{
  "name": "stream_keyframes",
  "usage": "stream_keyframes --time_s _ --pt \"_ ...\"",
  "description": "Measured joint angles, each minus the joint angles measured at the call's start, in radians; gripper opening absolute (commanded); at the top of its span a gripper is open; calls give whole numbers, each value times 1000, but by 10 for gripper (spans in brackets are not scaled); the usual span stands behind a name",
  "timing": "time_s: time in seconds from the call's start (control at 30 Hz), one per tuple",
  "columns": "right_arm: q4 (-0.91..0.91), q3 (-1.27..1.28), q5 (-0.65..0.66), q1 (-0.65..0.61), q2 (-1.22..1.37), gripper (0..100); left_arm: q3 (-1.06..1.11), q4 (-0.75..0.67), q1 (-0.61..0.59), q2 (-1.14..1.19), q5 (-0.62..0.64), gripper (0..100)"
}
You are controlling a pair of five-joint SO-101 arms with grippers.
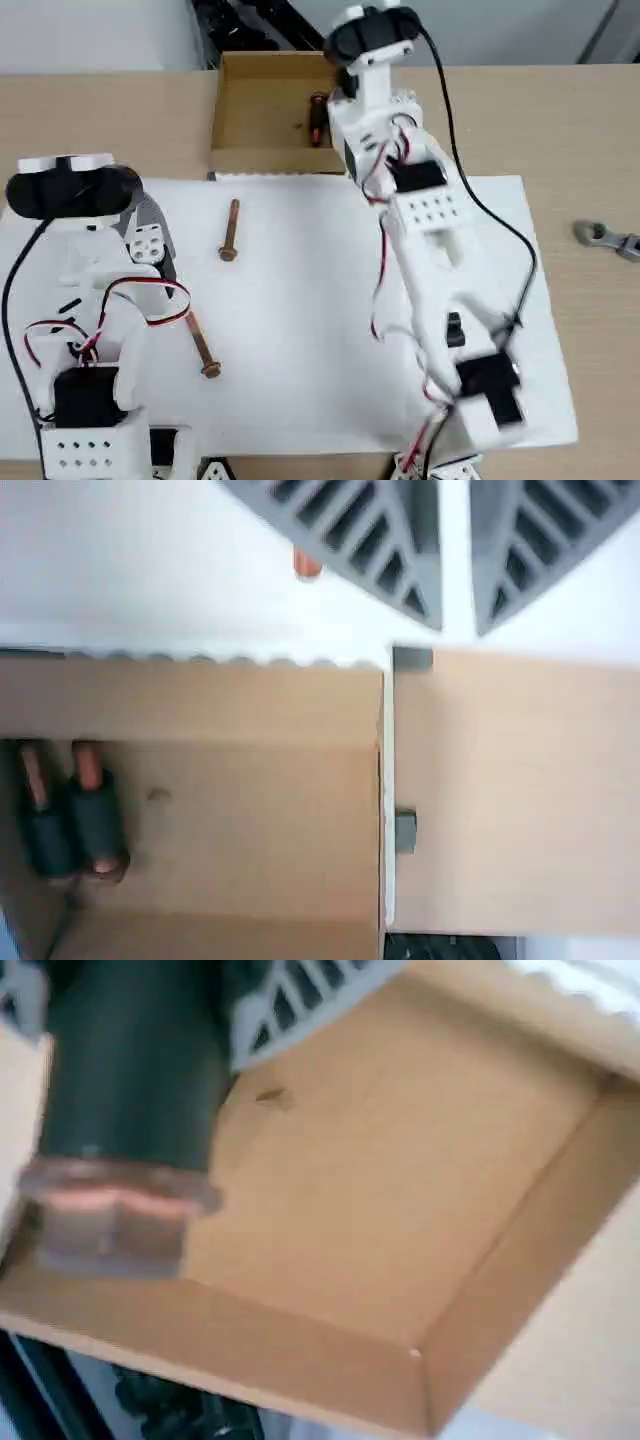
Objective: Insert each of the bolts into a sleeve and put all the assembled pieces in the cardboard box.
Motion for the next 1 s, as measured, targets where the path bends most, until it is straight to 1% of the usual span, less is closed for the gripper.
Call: stream_keyframes --time_s 0.27,0.4,0.5,0.57,0.63,0.77,0.87,0.93,1.0 --pt "0 -430 0 0 416 13 54 0 0 0 0 6" --pt "0 -595 0 0 595 58 80 2 0 0 0 6" --pt "0 -704 0 -2 720 88 84 -6 -35 0 -18 6" --pt "0 -772 0 -2 790 105 84 -35 -72 0 -64 6" --pt "0 -833 0 0 856 122 84 -48 -107 0 -77 6" --pt "5 -942 0 -8 953 154 84 -57 -127 0 -107 6" --pt "46 -1025 0 -21 1000 179 84 -57 -132 0 -117 6" --pt "81 -1073 0 -26 1026 172 84 -57 -132 0 -114 6" --pt "114 -1117 0 -26 1040 128 84 -57 -132 0 -118 6"
